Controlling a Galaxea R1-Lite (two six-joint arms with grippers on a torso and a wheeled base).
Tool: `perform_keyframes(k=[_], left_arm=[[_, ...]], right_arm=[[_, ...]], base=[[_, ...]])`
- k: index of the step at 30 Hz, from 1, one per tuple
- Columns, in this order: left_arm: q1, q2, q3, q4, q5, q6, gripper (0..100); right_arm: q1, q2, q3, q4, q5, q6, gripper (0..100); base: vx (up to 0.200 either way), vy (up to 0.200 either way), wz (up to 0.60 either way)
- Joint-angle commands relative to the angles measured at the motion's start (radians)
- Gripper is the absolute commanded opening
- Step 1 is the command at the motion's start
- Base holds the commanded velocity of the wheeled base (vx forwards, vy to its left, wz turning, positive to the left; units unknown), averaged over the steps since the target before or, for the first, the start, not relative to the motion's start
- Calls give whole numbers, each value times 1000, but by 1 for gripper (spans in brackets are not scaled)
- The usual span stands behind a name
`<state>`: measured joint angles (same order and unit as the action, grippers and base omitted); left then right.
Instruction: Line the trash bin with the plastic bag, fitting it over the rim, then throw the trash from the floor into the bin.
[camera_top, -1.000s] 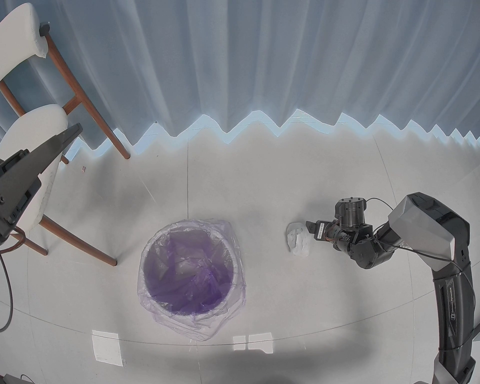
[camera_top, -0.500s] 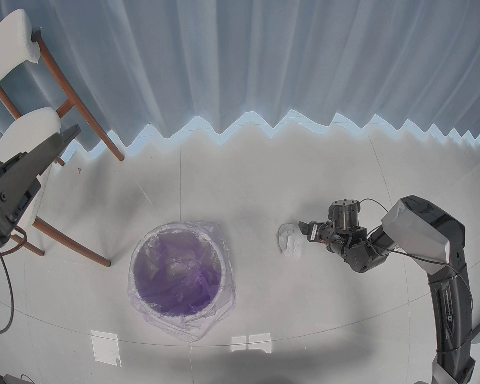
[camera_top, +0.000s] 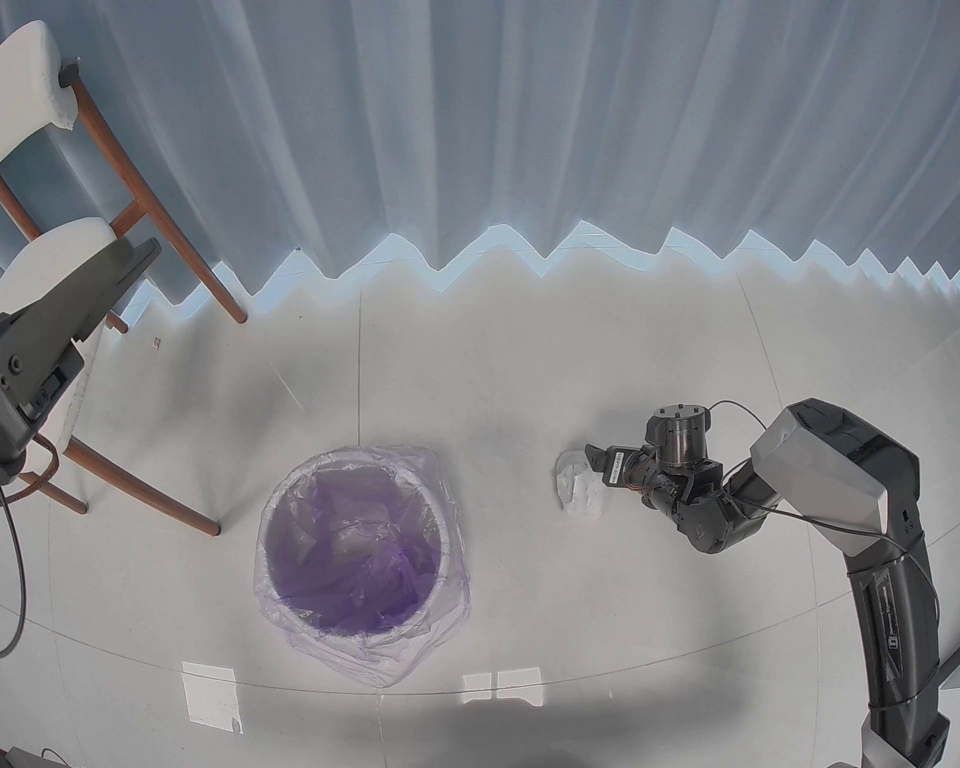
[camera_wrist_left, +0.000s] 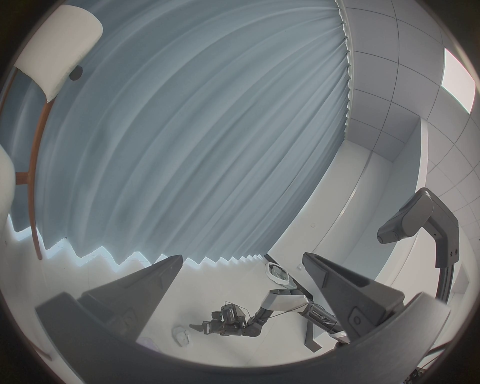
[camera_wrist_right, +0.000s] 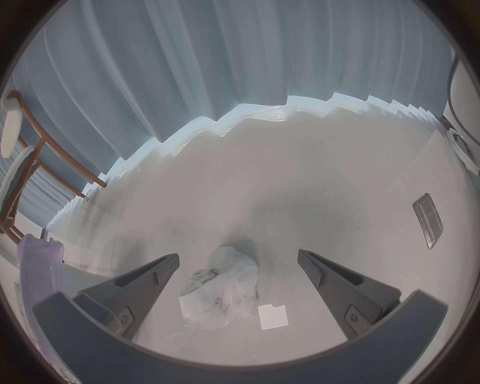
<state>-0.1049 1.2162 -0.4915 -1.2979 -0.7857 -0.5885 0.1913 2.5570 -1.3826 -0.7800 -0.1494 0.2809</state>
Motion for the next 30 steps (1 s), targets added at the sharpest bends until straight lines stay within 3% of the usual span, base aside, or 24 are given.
perform_keyframes(k=[1, 12, 24, 30], left_arm=[[-12, 2, 7, 0, 6, -1, 100], [-25, -3, 10, -1, 8, -1, 100], [-33, -1, 13, -1, 6, -1, 100], [-39, -1, 33, -9, 2, 10, 100]], right_arm=[[2, 0, -1, -1, 1, 4, 100], [0, -3, -1, 1, 1, 6, 100], [4, 2, -10, -1, 11, 0, 100], [20, 12, -62, 15, 42, -20, 100]], base=[[0, 0, 0], [0, 0, 0], [-200, 0, 0], [0, 0, 0]])
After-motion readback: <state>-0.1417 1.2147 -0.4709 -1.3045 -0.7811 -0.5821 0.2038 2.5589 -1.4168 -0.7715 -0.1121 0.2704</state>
